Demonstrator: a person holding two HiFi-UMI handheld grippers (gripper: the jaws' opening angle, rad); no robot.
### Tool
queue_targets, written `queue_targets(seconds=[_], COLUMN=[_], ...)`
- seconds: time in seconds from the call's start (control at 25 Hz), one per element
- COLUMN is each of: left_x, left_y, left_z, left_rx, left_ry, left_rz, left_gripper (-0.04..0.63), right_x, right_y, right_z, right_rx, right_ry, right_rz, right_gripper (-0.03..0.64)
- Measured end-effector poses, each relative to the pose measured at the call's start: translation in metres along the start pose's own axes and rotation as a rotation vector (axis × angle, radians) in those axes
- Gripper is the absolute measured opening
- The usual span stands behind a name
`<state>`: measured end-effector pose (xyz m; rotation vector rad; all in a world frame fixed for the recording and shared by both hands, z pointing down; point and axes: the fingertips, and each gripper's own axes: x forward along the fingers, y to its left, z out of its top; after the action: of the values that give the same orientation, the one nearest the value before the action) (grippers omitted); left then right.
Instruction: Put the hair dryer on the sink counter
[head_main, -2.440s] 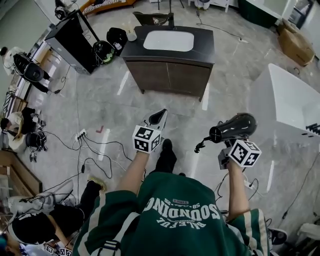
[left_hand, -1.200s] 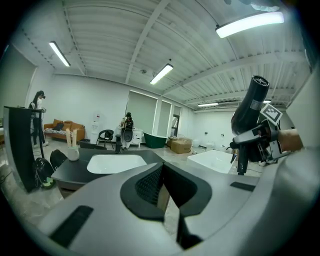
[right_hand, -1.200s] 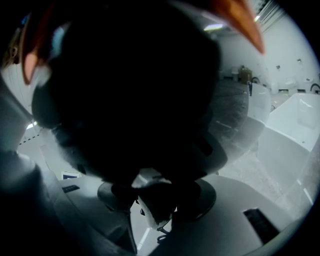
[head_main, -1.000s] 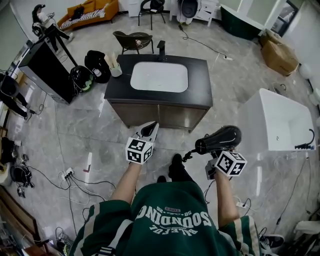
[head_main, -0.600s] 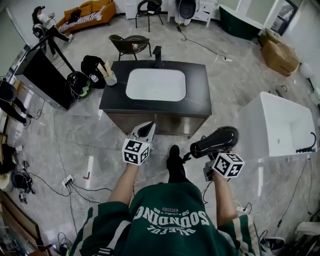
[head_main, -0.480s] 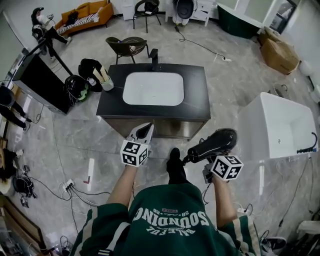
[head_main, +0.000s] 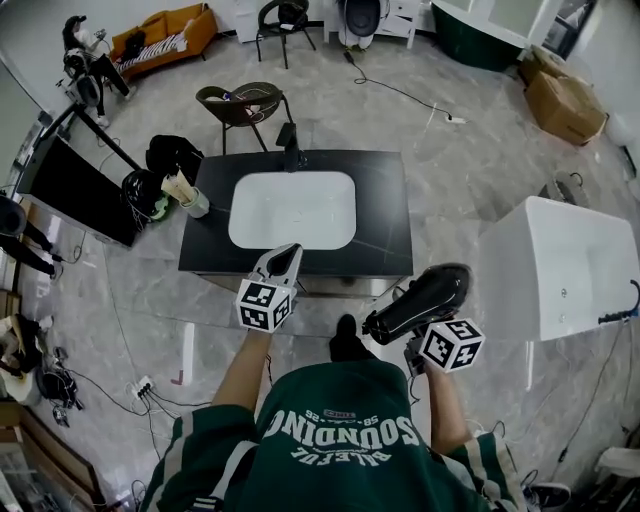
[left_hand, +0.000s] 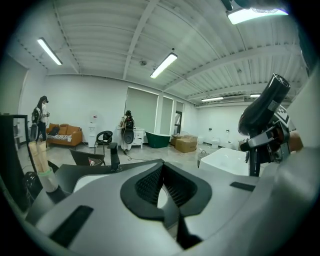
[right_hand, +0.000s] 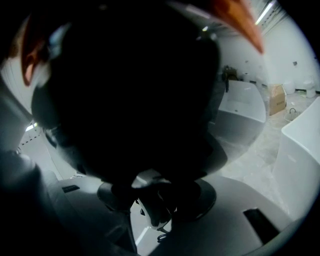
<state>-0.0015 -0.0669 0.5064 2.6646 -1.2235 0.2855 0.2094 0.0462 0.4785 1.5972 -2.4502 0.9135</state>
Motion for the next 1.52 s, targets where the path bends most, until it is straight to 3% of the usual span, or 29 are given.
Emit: queue_targets(seconds=[0.28, 0.68, 1.52], left_x=[0.067, 0.110, 0.152], left_y=[0.005, 0.029, 0.085], left_z=[0.026, 0.041, 0.058], left_rx=[0.026, 0.080, 0.028], left_ry=[0.036, 0.065, -0.012], left_rz=[0.002, -0.005, -0.063], left_gripper=[0.011, 0.011, 0.012], right_x=[0.025, 0.069, 0.144], right_y=[-0.043, -0.074, -0.060], right_z=[0.044, 0.070, 0.124], right_rx=[-0.015, 0.020, -0.086], right_ry=[0.015, -0.018, 0.027], right_rz=[0.022, 0.045, -0.039], right_gripper=[0.201, 0.201, 0.201])
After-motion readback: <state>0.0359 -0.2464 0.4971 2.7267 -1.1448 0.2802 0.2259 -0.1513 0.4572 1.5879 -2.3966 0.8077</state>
